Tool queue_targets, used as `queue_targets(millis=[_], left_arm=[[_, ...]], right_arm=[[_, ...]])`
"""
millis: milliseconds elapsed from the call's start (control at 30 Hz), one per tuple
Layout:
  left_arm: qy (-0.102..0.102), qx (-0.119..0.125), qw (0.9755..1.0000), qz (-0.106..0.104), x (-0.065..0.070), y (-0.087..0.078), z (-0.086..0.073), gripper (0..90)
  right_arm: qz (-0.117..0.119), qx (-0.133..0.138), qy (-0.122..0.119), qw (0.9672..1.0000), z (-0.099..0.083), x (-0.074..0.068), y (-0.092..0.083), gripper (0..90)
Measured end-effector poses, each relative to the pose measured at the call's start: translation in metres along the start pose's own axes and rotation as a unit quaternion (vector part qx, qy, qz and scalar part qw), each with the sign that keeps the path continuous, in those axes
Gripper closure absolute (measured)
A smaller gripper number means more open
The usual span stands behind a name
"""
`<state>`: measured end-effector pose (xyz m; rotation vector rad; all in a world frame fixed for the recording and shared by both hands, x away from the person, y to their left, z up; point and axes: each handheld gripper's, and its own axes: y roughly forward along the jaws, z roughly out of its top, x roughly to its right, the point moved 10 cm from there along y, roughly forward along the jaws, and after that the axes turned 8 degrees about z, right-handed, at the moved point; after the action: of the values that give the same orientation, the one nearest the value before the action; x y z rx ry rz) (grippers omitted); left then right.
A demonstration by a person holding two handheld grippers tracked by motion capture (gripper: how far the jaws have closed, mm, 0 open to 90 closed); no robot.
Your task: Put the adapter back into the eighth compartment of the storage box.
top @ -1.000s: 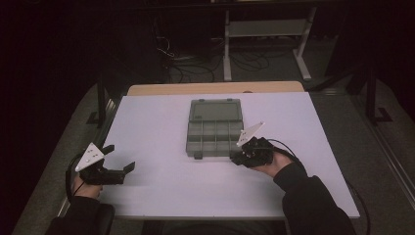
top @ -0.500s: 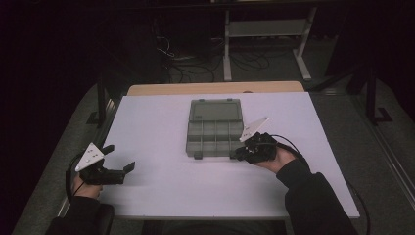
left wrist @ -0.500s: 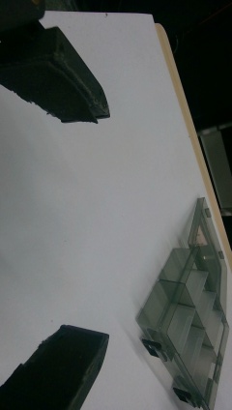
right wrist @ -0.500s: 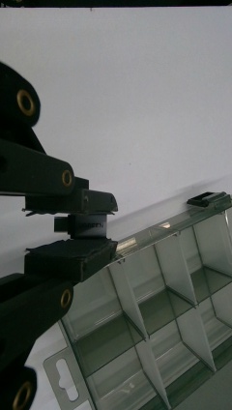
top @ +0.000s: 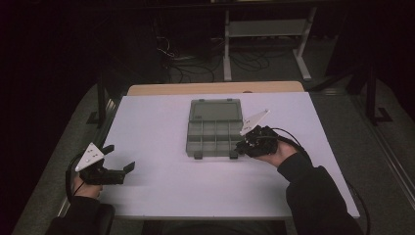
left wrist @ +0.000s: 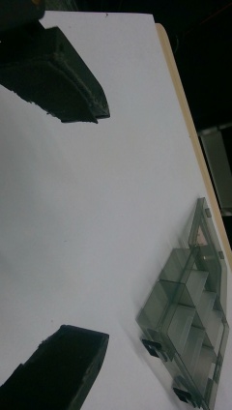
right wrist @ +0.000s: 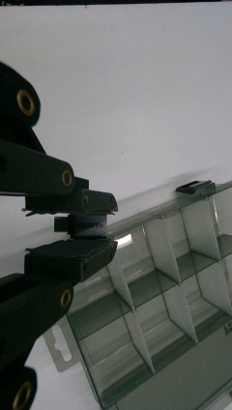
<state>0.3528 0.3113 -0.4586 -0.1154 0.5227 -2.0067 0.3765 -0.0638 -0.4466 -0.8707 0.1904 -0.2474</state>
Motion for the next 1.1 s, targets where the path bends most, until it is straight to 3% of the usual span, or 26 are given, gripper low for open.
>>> queue_targets(millis=[1100], left_arm=[[-0.001,0.0,1.0,0.0,0.0,0.0,0.0,0.0]], right_arm=[[-0.017,-0.001,0.011,0.9998,0.017,0.03,-0.009,74.8]])
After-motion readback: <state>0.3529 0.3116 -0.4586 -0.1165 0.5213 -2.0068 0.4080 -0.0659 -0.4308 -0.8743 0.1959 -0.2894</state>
